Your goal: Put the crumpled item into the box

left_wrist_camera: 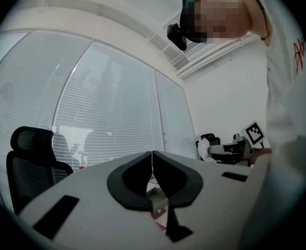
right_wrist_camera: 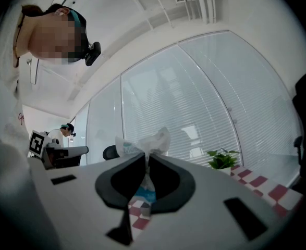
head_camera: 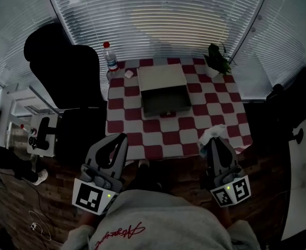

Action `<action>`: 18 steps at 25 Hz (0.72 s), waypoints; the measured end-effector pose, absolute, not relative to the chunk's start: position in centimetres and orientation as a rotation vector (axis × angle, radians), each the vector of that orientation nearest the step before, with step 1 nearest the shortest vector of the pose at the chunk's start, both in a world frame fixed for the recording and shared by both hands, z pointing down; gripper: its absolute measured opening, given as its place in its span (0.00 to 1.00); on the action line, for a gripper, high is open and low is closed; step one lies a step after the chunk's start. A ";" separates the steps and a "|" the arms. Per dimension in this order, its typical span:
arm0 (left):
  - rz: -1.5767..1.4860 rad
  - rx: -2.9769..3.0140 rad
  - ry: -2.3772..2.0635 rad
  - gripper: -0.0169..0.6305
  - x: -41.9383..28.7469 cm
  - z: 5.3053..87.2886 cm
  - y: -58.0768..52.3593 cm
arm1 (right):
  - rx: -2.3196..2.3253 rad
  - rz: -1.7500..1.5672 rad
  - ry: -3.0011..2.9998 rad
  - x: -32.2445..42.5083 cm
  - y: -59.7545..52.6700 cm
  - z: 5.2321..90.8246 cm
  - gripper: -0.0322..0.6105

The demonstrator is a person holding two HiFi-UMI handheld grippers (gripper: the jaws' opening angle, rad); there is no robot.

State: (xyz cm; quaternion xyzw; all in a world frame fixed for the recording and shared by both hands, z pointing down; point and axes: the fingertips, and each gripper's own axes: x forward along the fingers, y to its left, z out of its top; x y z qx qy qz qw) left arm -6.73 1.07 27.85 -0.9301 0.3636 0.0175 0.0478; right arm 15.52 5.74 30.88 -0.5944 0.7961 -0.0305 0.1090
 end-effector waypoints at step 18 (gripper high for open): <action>0.091 -2.847 1.068 0.05 -5.3 28.1 -8.1 | -1.793 -0.062 2.325 16.8 -2.1 30.3 0.10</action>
